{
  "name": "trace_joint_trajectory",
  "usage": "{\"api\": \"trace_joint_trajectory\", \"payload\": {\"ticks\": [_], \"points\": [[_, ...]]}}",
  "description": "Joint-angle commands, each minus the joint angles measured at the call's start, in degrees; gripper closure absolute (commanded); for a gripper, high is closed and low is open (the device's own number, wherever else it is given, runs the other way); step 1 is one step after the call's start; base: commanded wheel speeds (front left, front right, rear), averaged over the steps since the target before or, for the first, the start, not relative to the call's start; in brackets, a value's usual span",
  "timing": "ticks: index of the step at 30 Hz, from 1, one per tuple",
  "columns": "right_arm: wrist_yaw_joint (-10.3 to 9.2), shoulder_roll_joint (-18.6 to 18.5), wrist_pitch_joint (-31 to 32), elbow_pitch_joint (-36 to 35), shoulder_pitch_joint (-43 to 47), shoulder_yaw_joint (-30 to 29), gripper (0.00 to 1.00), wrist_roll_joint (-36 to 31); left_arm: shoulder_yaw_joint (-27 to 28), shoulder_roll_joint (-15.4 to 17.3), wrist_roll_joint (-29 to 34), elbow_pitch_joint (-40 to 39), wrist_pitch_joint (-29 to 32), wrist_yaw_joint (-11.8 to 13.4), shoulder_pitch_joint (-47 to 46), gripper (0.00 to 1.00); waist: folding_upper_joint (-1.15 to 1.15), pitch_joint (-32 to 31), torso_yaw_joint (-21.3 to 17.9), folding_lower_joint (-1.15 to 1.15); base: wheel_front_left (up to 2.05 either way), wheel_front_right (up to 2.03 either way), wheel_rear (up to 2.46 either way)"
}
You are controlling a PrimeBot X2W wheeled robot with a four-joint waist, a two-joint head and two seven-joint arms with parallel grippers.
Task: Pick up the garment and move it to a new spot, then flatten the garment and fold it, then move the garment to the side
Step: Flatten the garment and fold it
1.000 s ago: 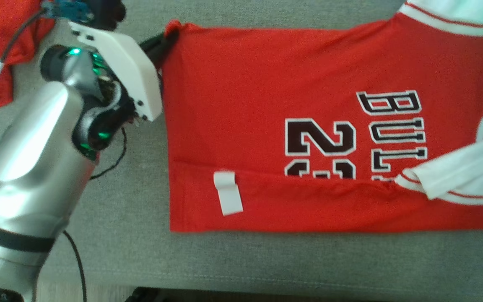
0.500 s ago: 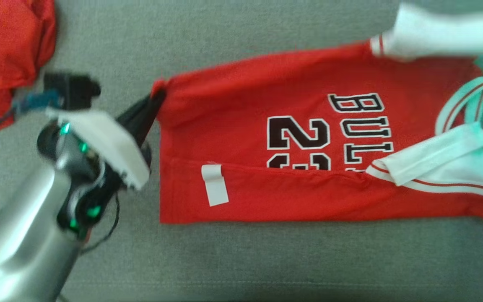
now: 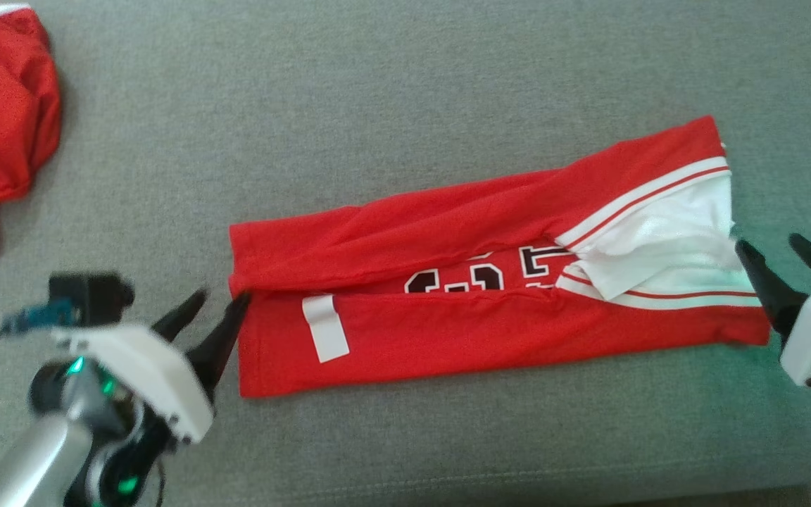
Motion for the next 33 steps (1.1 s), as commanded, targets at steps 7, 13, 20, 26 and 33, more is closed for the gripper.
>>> {"api": "trace_joint_trajectory", "payload": {"ticks": [7, 13, 20, 26, 33], "points": [[0.39, 2.18, 2.06, -0.57, -2.93, -3.83, 0.00, -3.86, 6.21, -0.37, 9.98, -3.73, -16.57, 8.31, 2.39, 0.00, 0.00, -0.78, -0.16, 0.00, 0.00, 0.00, 0.00], [0.39, 6.63, 4.85, 7.52, -9.35, -5.12, 0.00, -7.78, 3.84, -7.60, 18.39, -0.62, -28.06, 10.42, 2.06, 0.00, 0.00, 0.27, 2.06, 0.00, 0.00, 0.00, 0.00], [0.39, 4.33, 9.25, 15.73, -9.54, -2.91, 0.00, -10.13, 2.75, -16.98, 27.67, 2.74, -28.99, 7.30, 2.36, 0.00, 0.00, -0.03, 6.02, 0.00, 0.00, 0.00, 0.00], [0.39, 4.42, 7.85, 16.55, -9.06, -4.11, 1.00, -5.96, 7.07, -23.06, 32.53, 4.26, -29.01, 2.69, 6.27, 0.00, 0.00, -1.92, 7.72, 0.00, 0.00, 0.00, 0.00], [0.39, 0.88, 6.80, 17.77, -10.61, -14.58, 1.00, -6.29, 11.45, -25.81, 36.96, 6.56, -29.01, -2.06, 9.80, 0.00, 0.00, -5.54, 7.62, 0.00, 0.00, 0.00, 0.00]]}}
